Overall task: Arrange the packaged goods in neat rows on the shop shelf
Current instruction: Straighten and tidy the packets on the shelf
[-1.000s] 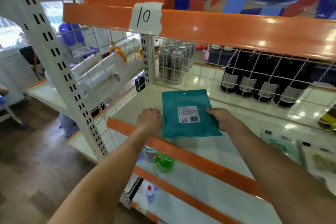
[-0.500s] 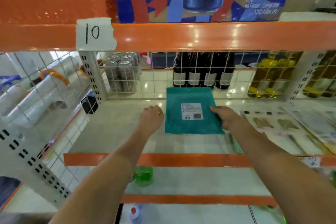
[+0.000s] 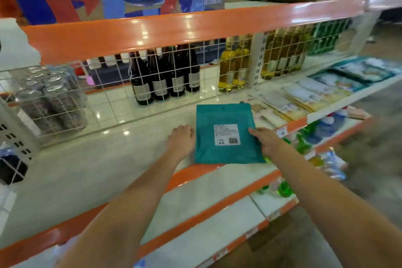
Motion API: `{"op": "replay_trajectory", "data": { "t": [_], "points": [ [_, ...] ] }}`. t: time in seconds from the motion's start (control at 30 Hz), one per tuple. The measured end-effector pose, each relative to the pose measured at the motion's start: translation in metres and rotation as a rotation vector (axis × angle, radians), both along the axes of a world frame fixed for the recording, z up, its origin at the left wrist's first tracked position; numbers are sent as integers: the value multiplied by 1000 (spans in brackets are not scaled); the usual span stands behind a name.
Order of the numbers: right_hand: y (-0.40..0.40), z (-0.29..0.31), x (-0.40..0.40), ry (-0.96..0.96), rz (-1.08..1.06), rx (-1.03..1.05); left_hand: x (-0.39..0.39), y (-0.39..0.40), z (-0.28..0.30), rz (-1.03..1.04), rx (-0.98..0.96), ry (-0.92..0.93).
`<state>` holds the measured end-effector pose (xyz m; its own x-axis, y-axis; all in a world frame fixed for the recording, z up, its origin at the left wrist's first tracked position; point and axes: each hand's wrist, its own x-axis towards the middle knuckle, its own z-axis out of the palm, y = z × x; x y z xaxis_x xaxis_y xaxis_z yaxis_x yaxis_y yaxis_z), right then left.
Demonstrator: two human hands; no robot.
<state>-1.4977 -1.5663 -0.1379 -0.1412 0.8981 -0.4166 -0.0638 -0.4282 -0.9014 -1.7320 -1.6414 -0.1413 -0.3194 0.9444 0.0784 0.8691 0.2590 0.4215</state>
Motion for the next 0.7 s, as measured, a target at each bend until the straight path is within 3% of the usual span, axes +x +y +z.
{"op": "replay_trajectory", "data": {
  "t": [0.4, 0.7],
  "points": [
    [-7, -1, 168, 50, -232, 13, 154, 62, 9, -319, 117, -15],
    [-9, -8, 302, 21, -415, -2, 297, 106, 11, -489, 8, -18]
  ]
}}
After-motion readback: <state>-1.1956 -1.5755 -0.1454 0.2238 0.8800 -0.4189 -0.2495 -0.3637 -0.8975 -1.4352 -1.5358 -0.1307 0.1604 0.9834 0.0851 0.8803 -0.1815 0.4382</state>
